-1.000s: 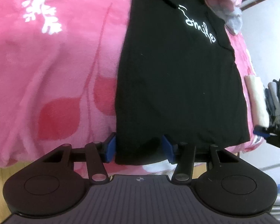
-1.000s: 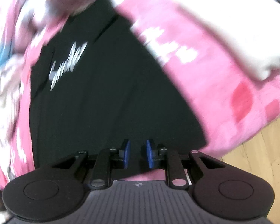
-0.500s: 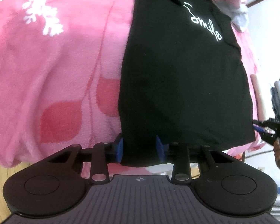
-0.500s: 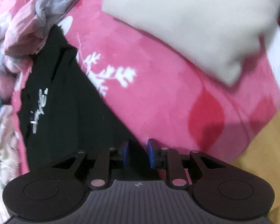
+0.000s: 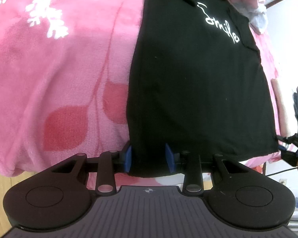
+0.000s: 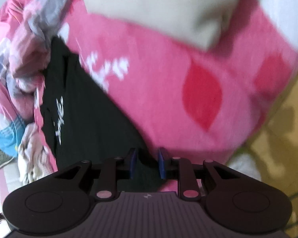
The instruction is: Fold clothes
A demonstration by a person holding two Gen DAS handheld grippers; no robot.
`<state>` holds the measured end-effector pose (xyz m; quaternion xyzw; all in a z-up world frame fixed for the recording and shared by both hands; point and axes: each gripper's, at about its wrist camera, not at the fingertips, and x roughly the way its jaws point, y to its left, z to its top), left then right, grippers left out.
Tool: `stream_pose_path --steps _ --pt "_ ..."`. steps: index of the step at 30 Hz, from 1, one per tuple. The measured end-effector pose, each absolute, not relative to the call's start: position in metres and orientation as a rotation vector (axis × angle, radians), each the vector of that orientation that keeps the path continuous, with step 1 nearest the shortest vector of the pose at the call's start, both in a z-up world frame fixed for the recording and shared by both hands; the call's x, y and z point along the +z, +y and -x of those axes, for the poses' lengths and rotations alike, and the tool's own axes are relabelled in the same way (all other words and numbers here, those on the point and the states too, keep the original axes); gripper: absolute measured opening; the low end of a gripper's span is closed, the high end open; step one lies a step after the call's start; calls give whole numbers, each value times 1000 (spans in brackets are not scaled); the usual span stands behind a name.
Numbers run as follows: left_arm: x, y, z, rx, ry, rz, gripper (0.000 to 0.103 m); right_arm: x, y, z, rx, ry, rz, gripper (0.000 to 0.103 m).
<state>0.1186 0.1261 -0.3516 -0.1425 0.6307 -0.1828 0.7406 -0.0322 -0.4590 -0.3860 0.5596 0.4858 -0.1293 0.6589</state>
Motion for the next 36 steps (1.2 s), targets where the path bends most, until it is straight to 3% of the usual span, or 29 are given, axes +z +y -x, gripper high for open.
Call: stream_pose_path --steps 17,25,36 --pt "-352 123 -116 -400 1364 295 34 -395 -445 32 -210 1189 -1268 27" --pt "-342 122 -112 -409 1334 275 6 -373 -435 21 -140 1193 -1132 9" --pt "-303 121 -113 -405 1215 315 2 -335 -429 7 -127 1120 -1097 7"
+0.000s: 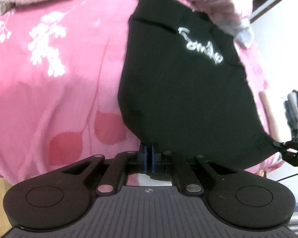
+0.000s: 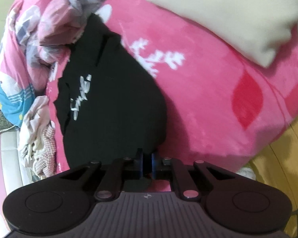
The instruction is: Fold clothes
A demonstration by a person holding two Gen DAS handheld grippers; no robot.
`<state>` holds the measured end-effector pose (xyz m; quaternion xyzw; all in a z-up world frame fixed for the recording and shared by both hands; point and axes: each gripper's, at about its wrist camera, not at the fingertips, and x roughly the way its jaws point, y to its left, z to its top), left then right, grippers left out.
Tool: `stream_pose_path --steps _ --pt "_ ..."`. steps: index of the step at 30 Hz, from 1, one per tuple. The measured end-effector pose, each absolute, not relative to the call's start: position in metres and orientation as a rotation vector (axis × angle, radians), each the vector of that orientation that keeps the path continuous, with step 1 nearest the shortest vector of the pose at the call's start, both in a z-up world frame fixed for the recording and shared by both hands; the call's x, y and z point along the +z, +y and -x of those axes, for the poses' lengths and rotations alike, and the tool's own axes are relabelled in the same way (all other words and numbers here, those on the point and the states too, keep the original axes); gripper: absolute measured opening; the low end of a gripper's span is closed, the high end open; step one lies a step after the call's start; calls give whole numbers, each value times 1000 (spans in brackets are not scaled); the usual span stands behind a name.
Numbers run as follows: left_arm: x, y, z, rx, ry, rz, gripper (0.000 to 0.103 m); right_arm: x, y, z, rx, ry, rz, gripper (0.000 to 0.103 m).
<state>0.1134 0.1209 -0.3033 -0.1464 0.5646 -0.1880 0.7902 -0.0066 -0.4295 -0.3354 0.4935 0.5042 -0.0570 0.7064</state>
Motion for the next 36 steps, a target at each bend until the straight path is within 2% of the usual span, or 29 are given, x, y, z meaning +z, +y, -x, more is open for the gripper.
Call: stream_pose_path --steps 21,29,36 --pt "-263 147 -161 -333 983 572 2 -255 -419 -92 -84 974 -1002 7" --pt "-252 146 -211 -306 887 589 2 -253 -419 -147 -14 920 -987 7" --pt "-250 115 -278 -266 777 589 2 -266 -441 -212 51 879 -1009 6"
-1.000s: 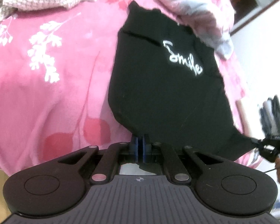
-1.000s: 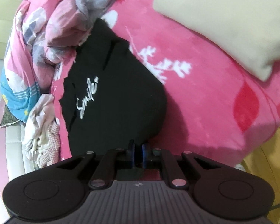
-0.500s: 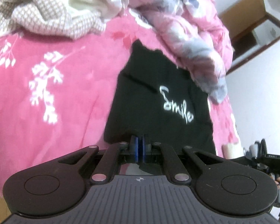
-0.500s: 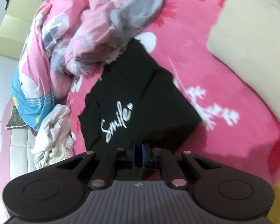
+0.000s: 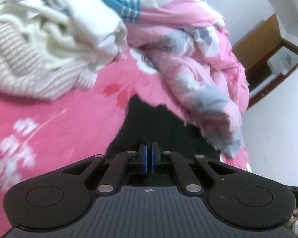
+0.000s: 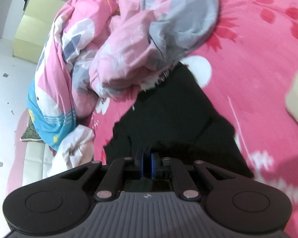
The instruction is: Fold clothes
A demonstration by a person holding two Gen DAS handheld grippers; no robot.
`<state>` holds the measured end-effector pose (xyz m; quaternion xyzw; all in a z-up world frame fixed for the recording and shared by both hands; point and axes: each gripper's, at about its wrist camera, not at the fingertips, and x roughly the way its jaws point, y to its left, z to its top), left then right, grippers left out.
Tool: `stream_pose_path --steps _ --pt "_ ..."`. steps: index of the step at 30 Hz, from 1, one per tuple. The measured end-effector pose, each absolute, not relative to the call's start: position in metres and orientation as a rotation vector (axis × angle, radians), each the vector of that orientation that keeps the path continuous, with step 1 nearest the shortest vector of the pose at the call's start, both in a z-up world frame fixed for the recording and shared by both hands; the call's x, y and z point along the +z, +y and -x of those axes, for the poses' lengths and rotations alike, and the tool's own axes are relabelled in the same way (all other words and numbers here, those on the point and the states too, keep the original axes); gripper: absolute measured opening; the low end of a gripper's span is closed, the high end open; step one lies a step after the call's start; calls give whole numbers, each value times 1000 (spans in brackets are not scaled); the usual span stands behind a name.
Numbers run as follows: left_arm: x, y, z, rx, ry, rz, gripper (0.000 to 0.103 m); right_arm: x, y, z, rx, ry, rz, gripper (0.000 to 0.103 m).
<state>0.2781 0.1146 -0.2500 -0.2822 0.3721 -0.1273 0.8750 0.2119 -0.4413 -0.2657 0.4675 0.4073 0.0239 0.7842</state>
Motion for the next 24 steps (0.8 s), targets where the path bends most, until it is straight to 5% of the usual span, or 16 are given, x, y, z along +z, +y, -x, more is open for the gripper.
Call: stream_pose_path --steps 15,24 --pt "-294 56 -426 -137 750 595 2 -320 -513 -344 145 775 -1108 6" --pt "-359 51 -516 -115 903 792 5 -380 -548 -403 79 727 -1240 9"
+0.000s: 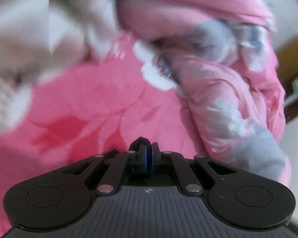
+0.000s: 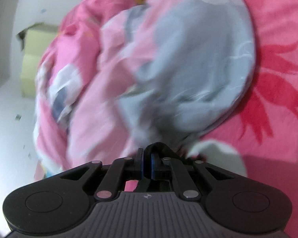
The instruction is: Fold clothes
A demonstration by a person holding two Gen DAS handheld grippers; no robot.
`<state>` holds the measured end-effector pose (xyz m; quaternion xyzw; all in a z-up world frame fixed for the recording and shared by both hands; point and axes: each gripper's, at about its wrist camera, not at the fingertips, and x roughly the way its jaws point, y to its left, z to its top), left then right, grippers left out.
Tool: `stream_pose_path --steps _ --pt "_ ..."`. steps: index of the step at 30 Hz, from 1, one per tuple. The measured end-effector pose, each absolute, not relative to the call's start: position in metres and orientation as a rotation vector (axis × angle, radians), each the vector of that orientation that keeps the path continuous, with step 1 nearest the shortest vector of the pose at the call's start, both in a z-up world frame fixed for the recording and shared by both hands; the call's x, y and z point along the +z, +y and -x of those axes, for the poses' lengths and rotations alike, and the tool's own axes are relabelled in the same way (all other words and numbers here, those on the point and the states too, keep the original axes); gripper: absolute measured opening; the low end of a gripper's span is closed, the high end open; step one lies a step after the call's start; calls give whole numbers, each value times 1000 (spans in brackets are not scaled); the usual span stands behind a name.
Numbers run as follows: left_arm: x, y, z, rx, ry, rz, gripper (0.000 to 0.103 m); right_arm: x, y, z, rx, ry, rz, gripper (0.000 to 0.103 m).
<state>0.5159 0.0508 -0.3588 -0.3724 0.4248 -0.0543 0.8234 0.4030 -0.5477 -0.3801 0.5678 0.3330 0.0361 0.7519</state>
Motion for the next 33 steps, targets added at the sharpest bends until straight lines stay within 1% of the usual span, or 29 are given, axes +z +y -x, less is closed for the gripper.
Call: stream_pose_path --steps 1,3,4,5,6,7,8,9,10,15,18,20,21,24,27,29,33 --pt "-373 56 -521 -89 941 868 9 -393 -551 -408 59 750 -1273 10" --pt "-396 68 -524 -32 988 1022 10 -412 -556 -412 24 785 -1324 17" --pt "-400 73 -521 -27 977 1083 14 -419 -558 -412 9 797 -1343 19" --pt "-399 77 -517 -25 960 1119 19 -426 -559 -412 -5 808 -1361 27" --pt "-395 79 -514 -28 940 1123 31 -425 -561 -409 -11 799 -1357 39" --pt "-391 82 -510 -32 920 1127 41 -424 -562 -405 -17 789 -1352 44" --pt "-386 85 -507 -33 903 1128 44 -421 -565 -401 -24 775 -1341 49" --pt "-381 89 -505 -33 892 1126 49 -419 -567 -399 -28 771 -1334 49" --pt "-375 93 -502 -32 882 1124 50 -416 -570 -396 -33 767 -1327 49" --pt "-343 115 -476 -52 845 1077 51 -399 -575 -379 -6 807 -1289 50" --pt "-321 125 -442 -67 884 988 56 -386 -566 -361 49 862 -1290 51" --pt "-310 127 -412 -59 921 928 56 -380 -554 -343 103 911 -1319 51" --pt "-309 128 -395 -59 930 914 59 -376 -547 -333 133 936 -1335 51" --pt "-321 128 -345 -47 981 942 60 -369 -520 -295 195 1003 -1407 53" --pt "-348 117 -316 -43 1048 1024 60 -371 -490 -257 177 1074 -1467 55" --pt "-365 108 -306 -34 1075 1058 60 -382 -472 -235 122 1122 -1512 55" --pt "-385 95 -306 -27 1038 1056 60 -413 -447 -217 14 1170 -1565 55"
